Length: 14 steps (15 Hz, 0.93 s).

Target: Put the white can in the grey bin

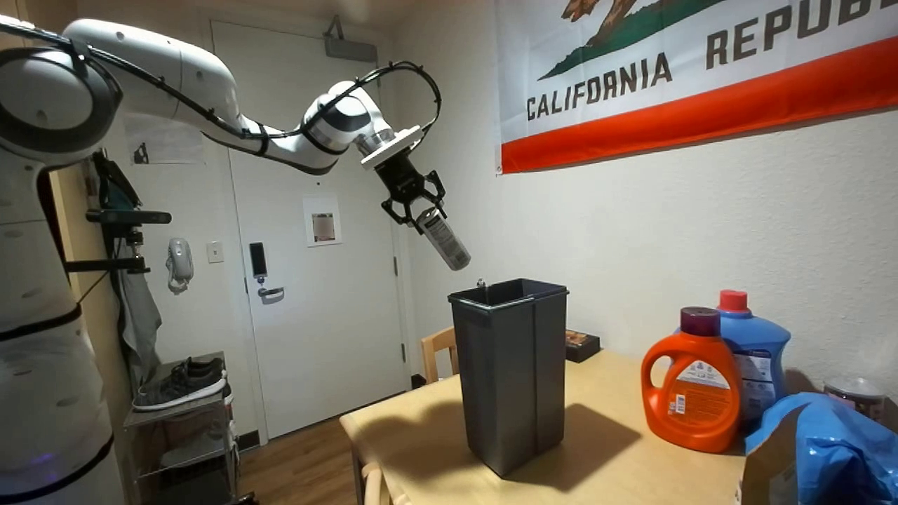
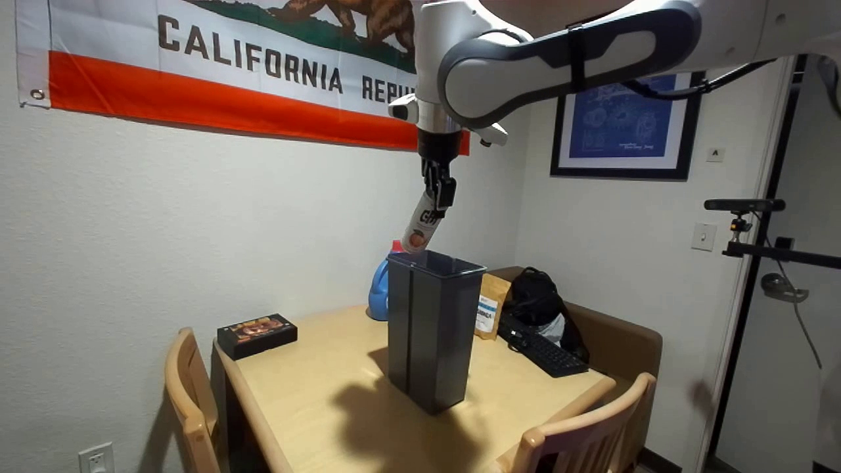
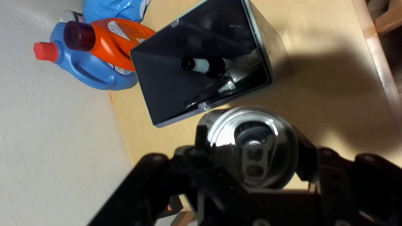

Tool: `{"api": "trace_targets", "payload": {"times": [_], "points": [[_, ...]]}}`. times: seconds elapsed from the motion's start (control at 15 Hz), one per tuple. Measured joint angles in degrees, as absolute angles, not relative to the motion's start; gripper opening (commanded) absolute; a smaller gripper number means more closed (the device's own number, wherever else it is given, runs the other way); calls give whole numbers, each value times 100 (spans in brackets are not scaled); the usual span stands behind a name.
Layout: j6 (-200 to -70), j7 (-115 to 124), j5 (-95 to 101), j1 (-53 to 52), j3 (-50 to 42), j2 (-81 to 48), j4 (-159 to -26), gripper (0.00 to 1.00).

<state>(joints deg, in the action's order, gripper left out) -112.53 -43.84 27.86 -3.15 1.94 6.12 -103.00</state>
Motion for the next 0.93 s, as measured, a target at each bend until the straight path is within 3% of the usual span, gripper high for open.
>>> {"api": "trace_targets", "payload": {"times": [0.93], "points": [[-11242, -4233, 2070, 67, -334, 640, -10424, 37]]}}
